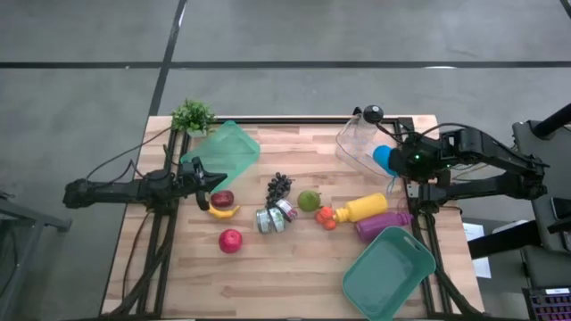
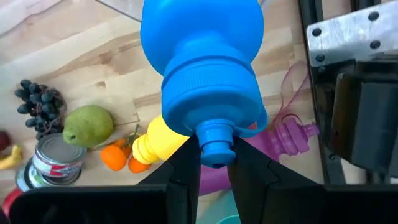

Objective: Pick & Place Food Item
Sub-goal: Put the blue water bottle into the transparent bin

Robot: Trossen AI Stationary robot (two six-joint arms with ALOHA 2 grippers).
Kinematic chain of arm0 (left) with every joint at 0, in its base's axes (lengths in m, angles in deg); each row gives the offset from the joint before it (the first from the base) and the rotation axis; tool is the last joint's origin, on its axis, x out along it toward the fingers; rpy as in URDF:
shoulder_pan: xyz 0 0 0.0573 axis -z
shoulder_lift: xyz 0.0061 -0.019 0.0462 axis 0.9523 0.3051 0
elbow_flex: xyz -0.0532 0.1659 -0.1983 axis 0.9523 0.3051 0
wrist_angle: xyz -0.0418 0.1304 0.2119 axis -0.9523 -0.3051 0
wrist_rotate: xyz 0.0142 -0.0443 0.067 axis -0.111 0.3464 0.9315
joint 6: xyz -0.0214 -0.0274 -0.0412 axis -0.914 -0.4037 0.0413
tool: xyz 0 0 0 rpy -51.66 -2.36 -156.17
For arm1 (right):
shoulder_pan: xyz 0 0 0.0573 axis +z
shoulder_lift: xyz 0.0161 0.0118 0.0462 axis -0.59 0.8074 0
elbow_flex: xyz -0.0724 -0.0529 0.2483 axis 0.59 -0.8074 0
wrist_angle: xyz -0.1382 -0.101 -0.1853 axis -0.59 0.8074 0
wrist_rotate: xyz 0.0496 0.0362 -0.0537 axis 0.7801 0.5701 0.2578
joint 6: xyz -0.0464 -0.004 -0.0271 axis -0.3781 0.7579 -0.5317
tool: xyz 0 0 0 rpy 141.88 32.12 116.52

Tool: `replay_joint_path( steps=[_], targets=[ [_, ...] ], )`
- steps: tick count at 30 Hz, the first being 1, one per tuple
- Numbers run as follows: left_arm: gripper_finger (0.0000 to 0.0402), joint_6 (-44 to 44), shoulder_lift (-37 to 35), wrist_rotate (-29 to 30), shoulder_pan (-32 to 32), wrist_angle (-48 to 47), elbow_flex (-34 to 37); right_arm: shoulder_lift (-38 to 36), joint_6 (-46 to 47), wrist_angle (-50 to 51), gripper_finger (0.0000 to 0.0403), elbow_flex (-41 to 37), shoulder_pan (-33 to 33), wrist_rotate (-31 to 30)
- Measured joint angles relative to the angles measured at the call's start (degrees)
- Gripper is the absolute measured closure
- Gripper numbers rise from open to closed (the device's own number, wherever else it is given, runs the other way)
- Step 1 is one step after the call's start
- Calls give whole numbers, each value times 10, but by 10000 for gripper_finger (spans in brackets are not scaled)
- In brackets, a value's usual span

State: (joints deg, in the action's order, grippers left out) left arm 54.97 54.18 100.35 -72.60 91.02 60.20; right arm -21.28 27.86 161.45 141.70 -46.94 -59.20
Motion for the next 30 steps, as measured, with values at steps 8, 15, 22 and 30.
replay_joint_path(
  steps=[8,15,22,30],
  targets=[
    [400,0,0,0,0,0,0,-1,64,0,337,-25,0,-4],
    [400,0,0,0,0,0,0,0,90,-1,337,-34,0,0],
    [400,0,0,0,0,0,0,0,87,0,337,-21,0,6],
    [400,0,0,0,0,0,0,-1,89,0,337,-10,-5,-34]
  ],
)
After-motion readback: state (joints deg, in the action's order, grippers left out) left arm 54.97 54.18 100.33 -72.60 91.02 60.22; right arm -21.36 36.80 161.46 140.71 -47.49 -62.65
